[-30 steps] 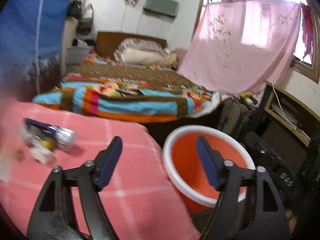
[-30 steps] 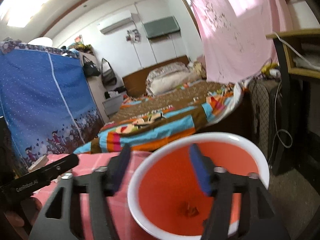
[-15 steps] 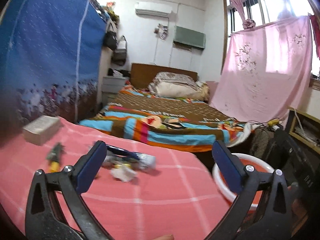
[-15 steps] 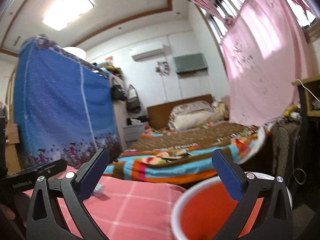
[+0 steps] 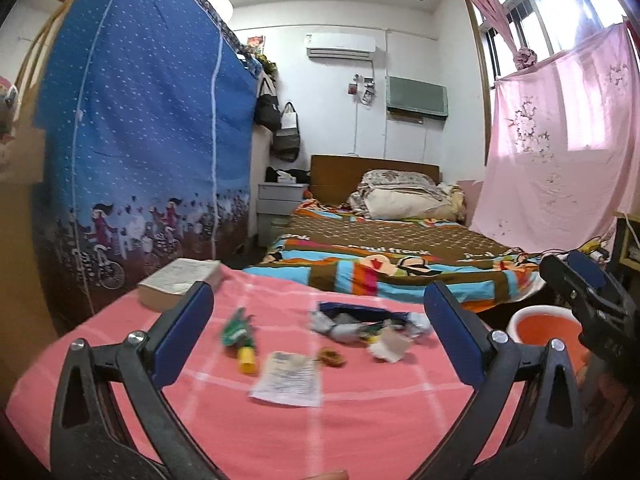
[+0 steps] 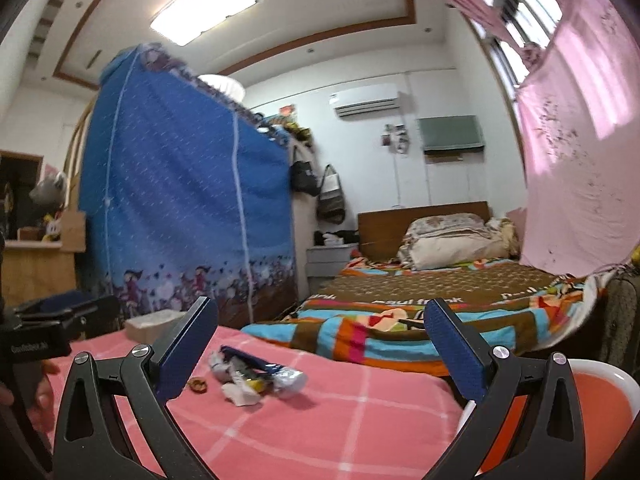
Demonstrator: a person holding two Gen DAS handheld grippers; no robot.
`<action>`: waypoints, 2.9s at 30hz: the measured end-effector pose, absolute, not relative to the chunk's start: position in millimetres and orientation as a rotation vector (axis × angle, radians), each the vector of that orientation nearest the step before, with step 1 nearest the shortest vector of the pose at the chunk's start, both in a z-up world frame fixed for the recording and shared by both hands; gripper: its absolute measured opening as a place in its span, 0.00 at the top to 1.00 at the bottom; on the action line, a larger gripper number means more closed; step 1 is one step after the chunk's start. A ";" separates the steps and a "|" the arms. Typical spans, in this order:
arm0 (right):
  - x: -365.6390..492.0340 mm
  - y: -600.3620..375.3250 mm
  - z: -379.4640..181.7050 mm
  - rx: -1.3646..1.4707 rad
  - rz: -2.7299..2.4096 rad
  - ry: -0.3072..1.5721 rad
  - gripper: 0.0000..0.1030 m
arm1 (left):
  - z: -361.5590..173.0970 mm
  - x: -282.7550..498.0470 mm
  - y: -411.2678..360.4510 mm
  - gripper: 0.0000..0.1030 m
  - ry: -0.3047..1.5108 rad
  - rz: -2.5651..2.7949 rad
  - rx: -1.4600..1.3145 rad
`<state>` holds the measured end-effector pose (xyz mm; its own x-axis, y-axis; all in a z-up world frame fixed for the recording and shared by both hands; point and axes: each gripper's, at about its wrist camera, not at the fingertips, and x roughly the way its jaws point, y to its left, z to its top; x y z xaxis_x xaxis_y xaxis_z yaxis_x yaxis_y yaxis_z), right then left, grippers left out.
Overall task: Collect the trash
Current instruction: 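Move both tools back over the trash on the bedspread, then grasp the white receipt with the left gripper while the right grasps the white packet, then lift both items and carry them over the orange bucket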
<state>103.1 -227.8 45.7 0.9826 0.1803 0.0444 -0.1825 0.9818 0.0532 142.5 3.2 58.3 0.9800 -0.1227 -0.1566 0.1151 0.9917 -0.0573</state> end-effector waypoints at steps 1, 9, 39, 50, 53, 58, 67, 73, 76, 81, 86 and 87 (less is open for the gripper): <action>106.7 -222.4 45.1 0.049 0.193 -0.033 0.00 | 55.2 142.6 8.4 0.00 0.163 -0.116 -0.046; 140.9 -192.0 34.5 0.038 0.257 0.112 0.00 | 31.8 164.4 32.7 0.00 0.319 -0.132 -0.095; 238.3 -131.9 -16.2 -0.100 0.408 0.714 0.53 | -17.9 224.9 7.4 0.28 0.791 -0.204 -0.042; 235.1 -130.7 -16.6 -0.102 0.427 0.711 0.67 | -15.4 223.7 3.4 0.47 0.784 -0.200 -0.004; 233.2 -130.1 -16.8 -0.101 0.429 0.708 0.67 | -14.7 224.6 4.8 0.48 0.782 -0.199 -0.009; 230.9 -131.1 -17.0 -0.094 0.436 0.705 0.67 | -13.4 224.1 6.3 0.50 0.777 -0.197 -0.018; 226.1 -134.2 -17.1 -0.068 0.449 0.696 0.67 | -11.1 220.0 13.8 0.53 0.755 -0.196 -0.064; 219.4 -134.1 -16.9 -0.068 0.467 0.678 0.67 | -8.5 216.1 18.1 0.55 0.728 -0.206 -0.100; 215.9 -134.4 -17.0 -0.066 0.478 0.669 0.67 | -8.8 215.5 16.7 0.58 0.727 -0.211 -0.102; 210.8 -137.1 -14.9 -0.051 0.482 0.638 0.67 | -5.3 209.3 16.7 0.60 0.692 -0.230 -0.106; 204.4 -142.4 -10.1 -0.033 0.479 0.591 0.67 | -1.3 203.9 15.9 0.64 0.658 -0.232 -0.101; 203.5 -142.9 -9.3 -0.031 0.478 0.583 0.67 | 0.1 202.4 16.5 0.65 0.646 -0.232 -0.104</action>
